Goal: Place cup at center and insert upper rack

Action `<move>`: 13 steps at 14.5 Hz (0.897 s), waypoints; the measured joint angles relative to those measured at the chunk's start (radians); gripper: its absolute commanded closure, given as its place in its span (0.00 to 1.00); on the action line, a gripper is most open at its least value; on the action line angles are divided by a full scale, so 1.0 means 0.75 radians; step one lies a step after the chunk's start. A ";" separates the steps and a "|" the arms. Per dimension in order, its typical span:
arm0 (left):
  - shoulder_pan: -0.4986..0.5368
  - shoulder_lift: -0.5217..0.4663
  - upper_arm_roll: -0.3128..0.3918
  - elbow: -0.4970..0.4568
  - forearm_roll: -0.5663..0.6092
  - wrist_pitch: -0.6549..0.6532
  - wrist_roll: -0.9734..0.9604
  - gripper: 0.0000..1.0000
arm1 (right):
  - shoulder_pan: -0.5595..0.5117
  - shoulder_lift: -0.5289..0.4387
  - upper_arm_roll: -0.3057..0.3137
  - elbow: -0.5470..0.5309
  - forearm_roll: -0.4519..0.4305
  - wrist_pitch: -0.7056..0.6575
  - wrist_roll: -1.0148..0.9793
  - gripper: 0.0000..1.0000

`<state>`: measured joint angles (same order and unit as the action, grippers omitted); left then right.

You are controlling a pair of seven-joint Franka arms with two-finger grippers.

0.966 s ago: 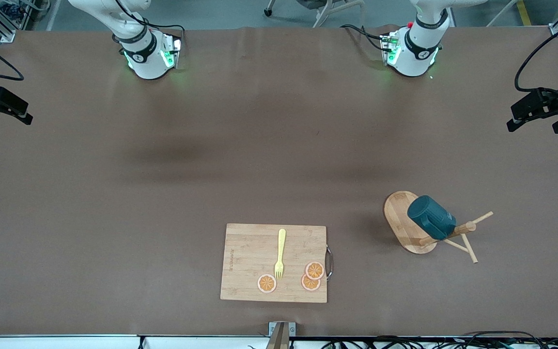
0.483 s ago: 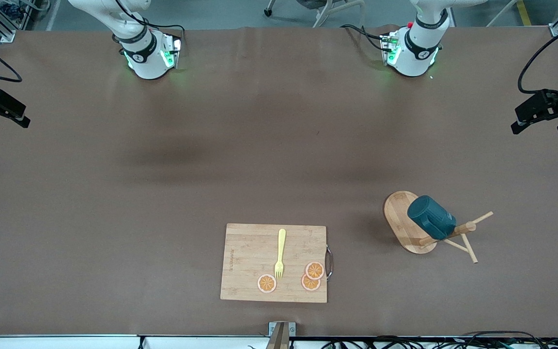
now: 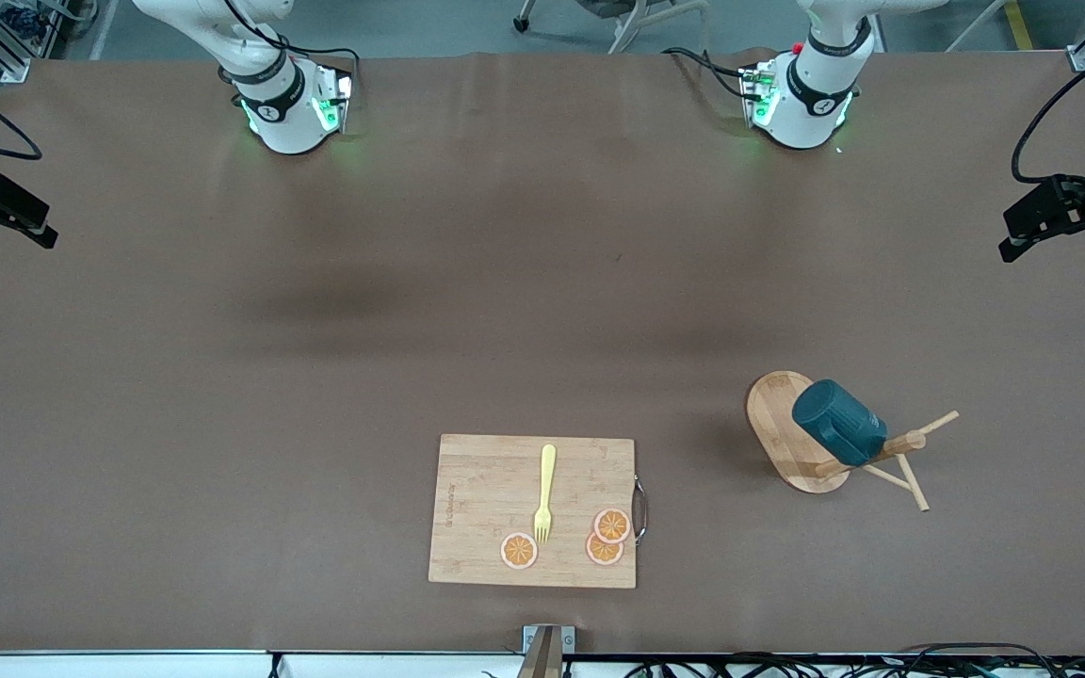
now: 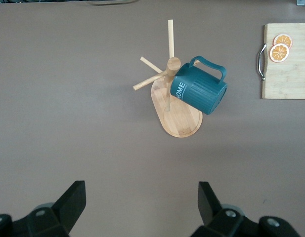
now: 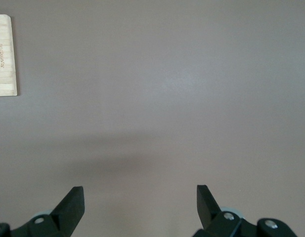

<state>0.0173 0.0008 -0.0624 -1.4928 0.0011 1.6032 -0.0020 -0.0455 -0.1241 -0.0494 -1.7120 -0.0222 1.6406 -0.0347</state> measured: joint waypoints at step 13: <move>-0.002 0.000 -0.001 0.001 -0.003 -0.026 0.000 0.00 | -0.001 0.001 -0.004 -0.010 0.000 -0.006 0.000 0.00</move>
<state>0.0155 0.0004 -0.0633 -1.4922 -0.0015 1.5834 -0.0021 -0.0461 -0.1237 -0.0522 -1.7196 -0.0222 1.6358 -0.0345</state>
